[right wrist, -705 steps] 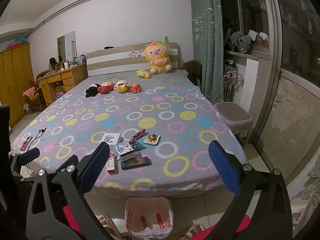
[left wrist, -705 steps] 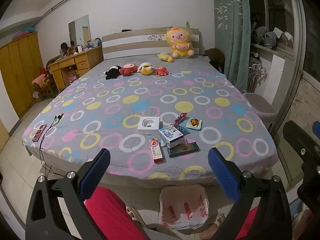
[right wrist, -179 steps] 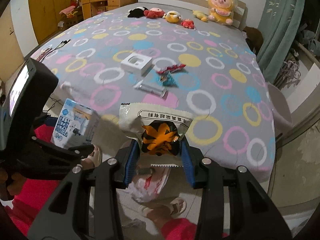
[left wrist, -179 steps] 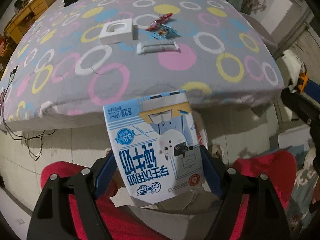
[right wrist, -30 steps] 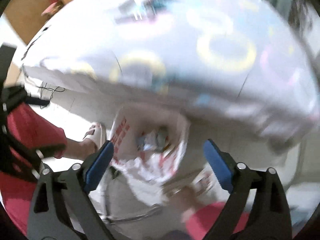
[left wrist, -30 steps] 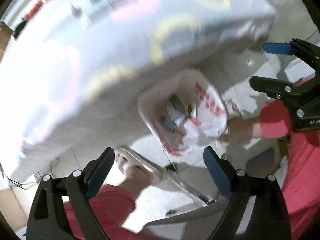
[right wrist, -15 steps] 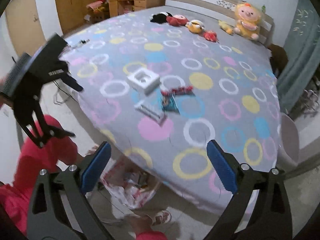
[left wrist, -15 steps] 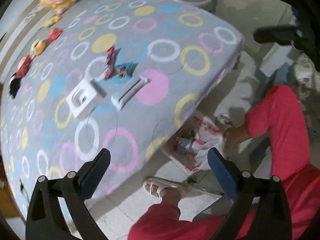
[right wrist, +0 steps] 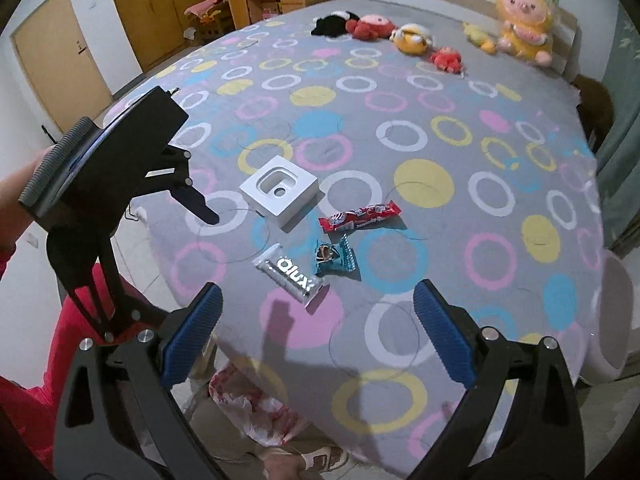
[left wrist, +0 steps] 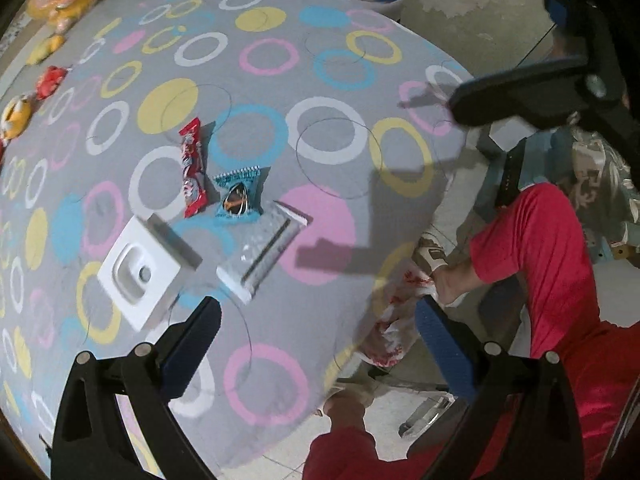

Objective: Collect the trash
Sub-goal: 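Raise both tools back toward the items on the bed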

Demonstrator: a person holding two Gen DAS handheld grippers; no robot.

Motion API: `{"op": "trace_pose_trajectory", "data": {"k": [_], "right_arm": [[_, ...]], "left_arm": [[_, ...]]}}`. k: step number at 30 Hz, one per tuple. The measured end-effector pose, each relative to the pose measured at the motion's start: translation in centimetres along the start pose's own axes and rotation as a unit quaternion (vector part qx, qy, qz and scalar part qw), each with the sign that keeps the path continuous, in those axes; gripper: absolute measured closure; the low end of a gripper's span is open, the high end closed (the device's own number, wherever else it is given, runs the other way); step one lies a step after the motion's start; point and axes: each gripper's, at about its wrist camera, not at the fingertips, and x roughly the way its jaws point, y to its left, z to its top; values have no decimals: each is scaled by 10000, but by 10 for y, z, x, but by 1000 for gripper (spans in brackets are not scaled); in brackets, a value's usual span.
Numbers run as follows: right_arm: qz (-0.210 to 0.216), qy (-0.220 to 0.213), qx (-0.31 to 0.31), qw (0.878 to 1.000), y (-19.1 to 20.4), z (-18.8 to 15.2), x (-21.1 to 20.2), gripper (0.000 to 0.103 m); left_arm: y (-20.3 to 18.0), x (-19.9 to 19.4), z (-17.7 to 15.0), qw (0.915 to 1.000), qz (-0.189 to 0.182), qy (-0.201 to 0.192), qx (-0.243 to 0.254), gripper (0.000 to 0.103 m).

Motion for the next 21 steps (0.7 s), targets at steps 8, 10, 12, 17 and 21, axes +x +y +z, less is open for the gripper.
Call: {"op": "trace_pose_trajectory", "data": {"k": [8,10,12,17,21], "right_arm": [[159,189,-33,9997,-15,17,34,9],[165,233,-54,9996,-17,18,39,9],[179,296,-59,9994,-18,19,48,9],[312,506,65,9982,-23,14,83,9],[395,658,132,9970,-25,9,113,9]], "left_arm": [[16,27,12,9991,-323,204,182,8],[17,32,13,9987,-379,211,265,8],[20,39,15,9982,-461,224,315,8],[27,63,18,9976,-500,363,298,8],[35,80,16,9975,-532,406,246,8]]}}
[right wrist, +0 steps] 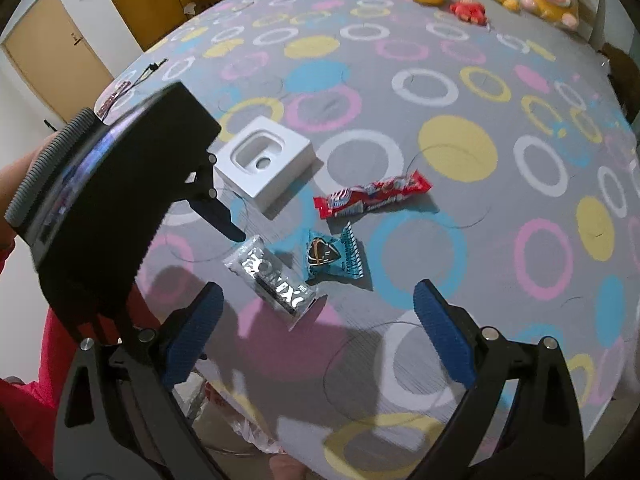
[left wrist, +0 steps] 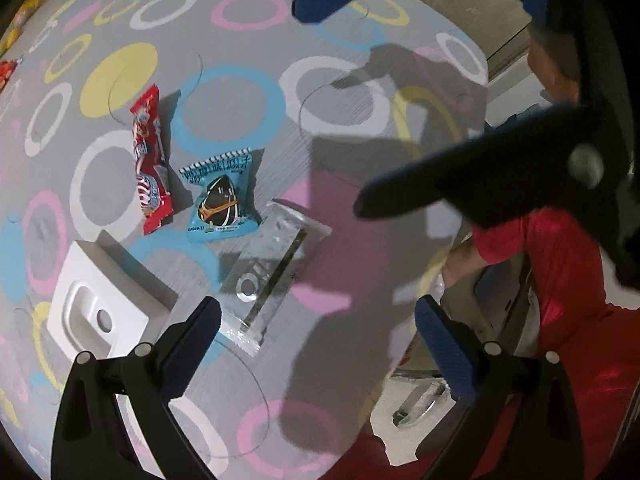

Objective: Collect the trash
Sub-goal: 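Raise both tools back toward the items on the bed, then grasp the silver Oiux wrapper with left tool while right tool grasps blue packet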

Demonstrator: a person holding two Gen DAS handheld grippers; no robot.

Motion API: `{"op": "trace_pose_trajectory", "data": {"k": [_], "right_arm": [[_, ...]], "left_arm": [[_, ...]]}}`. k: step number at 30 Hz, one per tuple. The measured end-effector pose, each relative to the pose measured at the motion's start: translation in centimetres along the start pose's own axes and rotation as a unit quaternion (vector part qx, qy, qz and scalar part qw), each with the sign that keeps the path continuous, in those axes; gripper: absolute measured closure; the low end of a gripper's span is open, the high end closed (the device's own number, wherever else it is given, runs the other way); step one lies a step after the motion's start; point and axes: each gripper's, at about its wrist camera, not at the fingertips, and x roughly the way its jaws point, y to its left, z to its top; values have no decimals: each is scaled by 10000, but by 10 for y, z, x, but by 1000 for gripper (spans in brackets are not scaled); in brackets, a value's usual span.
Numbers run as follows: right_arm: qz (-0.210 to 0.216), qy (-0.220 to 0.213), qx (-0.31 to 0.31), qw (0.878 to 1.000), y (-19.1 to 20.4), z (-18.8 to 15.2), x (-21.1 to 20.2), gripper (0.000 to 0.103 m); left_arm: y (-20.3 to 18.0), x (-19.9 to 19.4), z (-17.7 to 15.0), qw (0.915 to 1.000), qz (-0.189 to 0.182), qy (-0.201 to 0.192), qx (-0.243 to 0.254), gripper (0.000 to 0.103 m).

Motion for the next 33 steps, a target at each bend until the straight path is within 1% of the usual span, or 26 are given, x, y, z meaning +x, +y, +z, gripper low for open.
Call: {"op": "trace_pose_trajectory", "data": {"k": [2,4,5,10,11,14,16,19,20,23,25,26,27,33], "right_arm": [[48,52,3,10000,-2,-1,10,9],[114,103,18,9999,-4,-1,21,9],[121,128,30,9998,-5,0,27,9],[133,216,24,9997,-10,2,51,9],[132,241,10,9996,-11,3,56,9],[101,298,-8,9995,-15,3,69,9],[89,315,21,9995,-17,5,75,9],[113,313,32,9994,-20,7,84,11],[142,329,41,9993,-21,8,87,13],[157,345,8,9993,-20,8,95,14],[152,362,-12,9992,-19,8,100,16],[144,376,-16,9992,-18,9,102,26],[163,398,-9,9991,-18,9,104,35],[141,425,44,9990,-17,13,112,36]], "left_arm": [[6,6,0,10000,36,-48,-61,8],[13,14,-1,9998,-35,7,-195,8],[16,17,0,9998,-12,13,-213,8],[21,33,4,9998,-59,69,-174,8],[22,34,5,9998,-70,70,-172,9],[27,38,7,9996,-119,-1,-243,16],[31,42,8,9992,-210,0,-327,16],[31,45,9,9993,-214,-31,-316,16],[30,45,9,9993,-221,-48,-305,16],[31,45,10,9992,-238,-91,-297,17],[30,46,10,9993,-175,-130,-287,20],[29,46,10,9994,-109,-179,-269,25],[30,44,2,9994,-68,-227,-251,28],[31,45,-1,9992,-18,-268,-280,30]]}}
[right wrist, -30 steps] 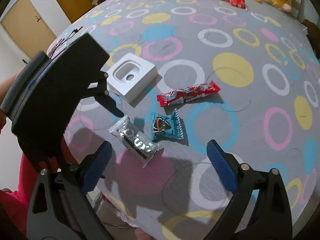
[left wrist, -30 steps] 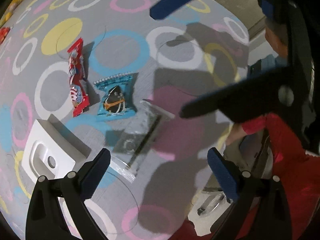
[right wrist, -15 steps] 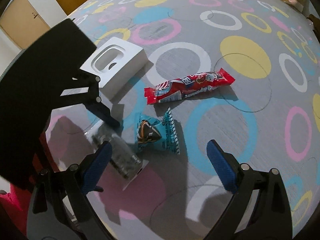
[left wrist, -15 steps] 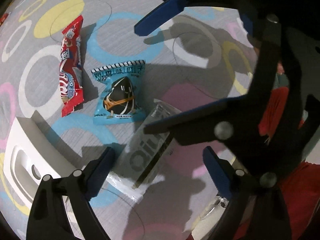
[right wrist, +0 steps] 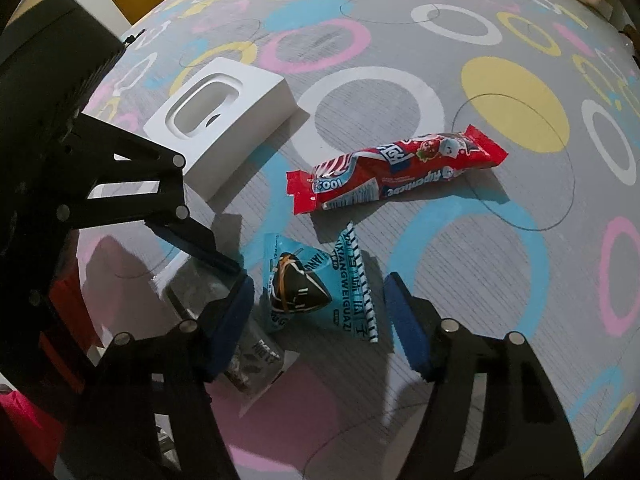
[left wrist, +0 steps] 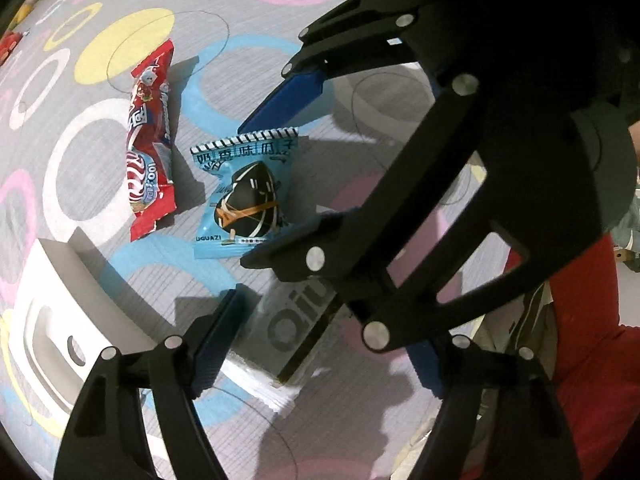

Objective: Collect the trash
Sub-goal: 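Grasp the silver Oiux wrapper with left tool while right tool grasps blue packet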

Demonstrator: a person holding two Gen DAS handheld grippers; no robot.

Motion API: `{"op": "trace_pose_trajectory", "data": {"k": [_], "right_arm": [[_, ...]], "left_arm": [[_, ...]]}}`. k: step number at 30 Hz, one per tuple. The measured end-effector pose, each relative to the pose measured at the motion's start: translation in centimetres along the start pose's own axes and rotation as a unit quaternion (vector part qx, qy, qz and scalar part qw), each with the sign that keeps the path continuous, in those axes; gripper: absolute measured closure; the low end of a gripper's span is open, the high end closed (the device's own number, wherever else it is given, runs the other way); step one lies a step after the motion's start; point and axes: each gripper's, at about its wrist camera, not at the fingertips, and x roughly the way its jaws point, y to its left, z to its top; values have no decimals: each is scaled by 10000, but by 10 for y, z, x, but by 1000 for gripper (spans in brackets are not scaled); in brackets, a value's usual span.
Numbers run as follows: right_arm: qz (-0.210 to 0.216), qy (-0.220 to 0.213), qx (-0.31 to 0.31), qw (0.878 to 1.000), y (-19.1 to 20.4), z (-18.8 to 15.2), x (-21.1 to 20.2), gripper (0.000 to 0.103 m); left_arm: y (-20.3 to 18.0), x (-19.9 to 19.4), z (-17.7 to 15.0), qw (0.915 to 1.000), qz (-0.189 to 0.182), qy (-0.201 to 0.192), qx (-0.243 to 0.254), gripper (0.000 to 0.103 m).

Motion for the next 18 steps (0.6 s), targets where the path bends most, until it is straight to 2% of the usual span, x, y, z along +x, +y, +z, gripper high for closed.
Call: {"op": "trace_pose_trajectory", "data": {"k": [4,6,14,18], "right_arm": [[-124,-11,6,9999,-1,0,1,49],[-123,-30,58,9999,-1,-2,3,60],[-254,-169,221,9993,-4,-7,-2,64],[-372,-191,348,9985,-4,-10,-7,65]], "left_arm": [[-3,1,0,9999,158,42,27,33],[-1,4,1,9998,213,49,-11,36],[3,3,3,9985,397,30,-367,51],[0,-2,-3,9980,418,-3,-464,54]]}}
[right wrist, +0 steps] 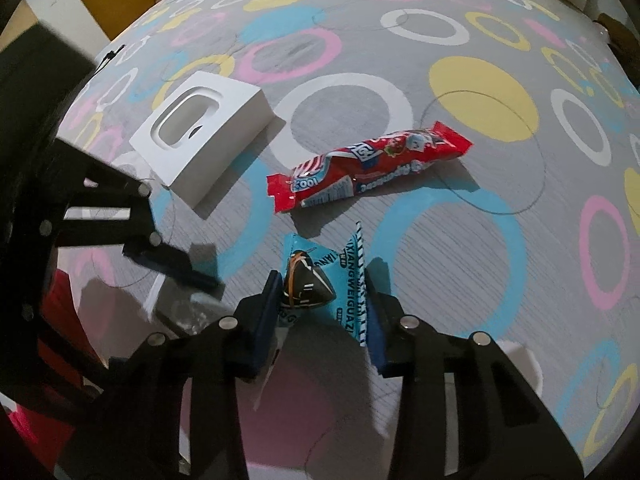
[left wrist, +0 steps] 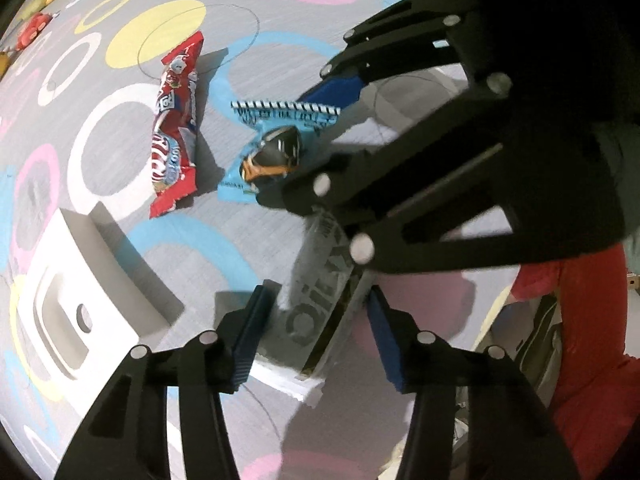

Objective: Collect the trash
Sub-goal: 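Grasp the silver Oiux wrapper with left tool while right tool grasps blue packet, then lift both held wrappers off the bed and carry them down over the bag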

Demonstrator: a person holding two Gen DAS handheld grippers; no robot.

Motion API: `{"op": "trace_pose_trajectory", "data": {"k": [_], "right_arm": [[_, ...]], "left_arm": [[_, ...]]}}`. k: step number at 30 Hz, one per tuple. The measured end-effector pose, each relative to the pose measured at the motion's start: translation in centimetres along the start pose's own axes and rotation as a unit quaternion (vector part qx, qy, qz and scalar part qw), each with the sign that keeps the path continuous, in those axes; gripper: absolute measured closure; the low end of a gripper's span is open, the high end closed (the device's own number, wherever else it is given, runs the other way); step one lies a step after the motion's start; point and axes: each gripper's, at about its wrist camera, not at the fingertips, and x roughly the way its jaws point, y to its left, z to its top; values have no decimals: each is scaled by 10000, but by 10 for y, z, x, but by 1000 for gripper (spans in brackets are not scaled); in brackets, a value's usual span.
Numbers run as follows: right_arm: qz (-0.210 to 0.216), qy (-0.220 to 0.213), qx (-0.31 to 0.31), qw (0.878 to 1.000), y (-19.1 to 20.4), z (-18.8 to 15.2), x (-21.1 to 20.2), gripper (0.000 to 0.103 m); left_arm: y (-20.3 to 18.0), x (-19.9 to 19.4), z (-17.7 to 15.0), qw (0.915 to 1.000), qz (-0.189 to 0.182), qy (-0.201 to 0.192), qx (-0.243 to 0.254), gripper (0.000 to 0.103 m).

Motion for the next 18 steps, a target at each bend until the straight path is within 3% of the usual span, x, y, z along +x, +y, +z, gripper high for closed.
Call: {"op": "trace_pose_trajectory", "data": {"k": [6,18], "right_arm": [[-204,-86,336,9992,-6,-3,-11,66],[-702,-350,610,9951,-13,-20,-53,66]], "left_arm": [[-9,0,-7,9996,145,-16,-241,63],[-8,-22,-30,9933,426,-412,-989,66]]}}
